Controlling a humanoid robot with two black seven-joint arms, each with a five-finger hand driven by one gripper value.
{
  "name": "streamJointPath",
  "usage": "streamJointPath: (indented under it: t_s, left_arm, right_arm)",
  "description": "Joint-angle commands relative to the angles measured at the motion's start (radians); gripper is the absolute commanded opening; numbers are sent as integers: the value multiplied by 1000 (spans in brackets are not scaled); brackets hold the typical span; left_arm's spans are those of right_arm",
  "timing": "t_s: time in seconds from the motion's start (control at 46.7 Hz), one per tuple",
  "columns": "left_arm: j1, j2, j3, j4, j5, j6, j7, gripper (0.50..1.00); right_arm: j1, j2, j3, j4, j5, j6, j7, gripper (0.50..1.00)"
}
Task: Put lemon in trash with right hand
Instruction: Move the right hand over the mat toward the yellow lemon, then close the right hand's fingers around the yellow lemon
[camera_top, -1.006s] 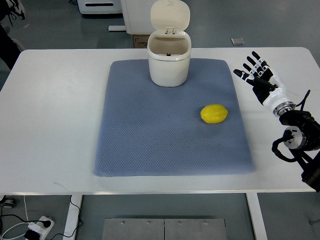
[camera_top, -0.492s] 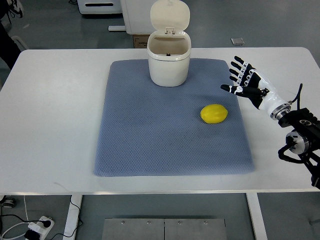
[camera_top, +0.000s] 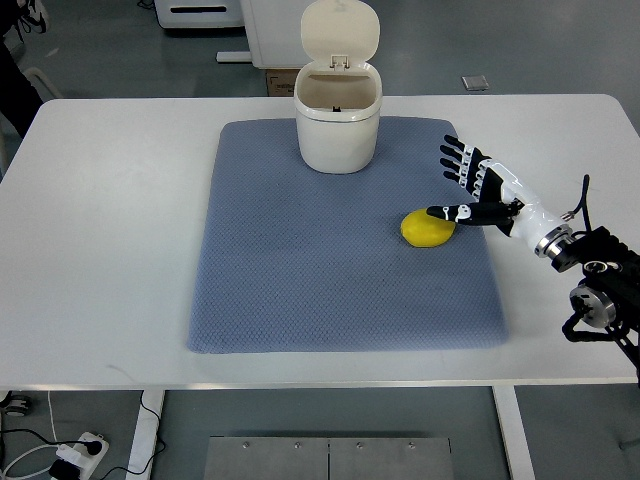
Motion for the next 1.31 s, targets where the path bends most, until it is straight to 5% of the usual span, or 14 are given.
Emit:
streamJointPath:
  t_s: [0.0,0.3,0.963,1.113,1.284]
  left_arm:
    - [0,0,0,0,0,0,0,1000]
    - [0,0,0,0,0,0,0,1000]
    - [0,0,0,0,0,0,0,1000]
    - [0,0,0,0,0,0,0,1000]
    - [0,0,0,0,0,0,0,1000]
  right_arm:
    - [-2,-8,-15,-2,0,0,15,995]
    - [-6,-10,-74,-30,-17,-8,89,987]
    - [-12,4,-167,-65,-20,-52,89,893]
    - [-12,7,-169,-65,-20,-52,89,828]
    - [-9,5,-172,-65,-18,-51,89,661]
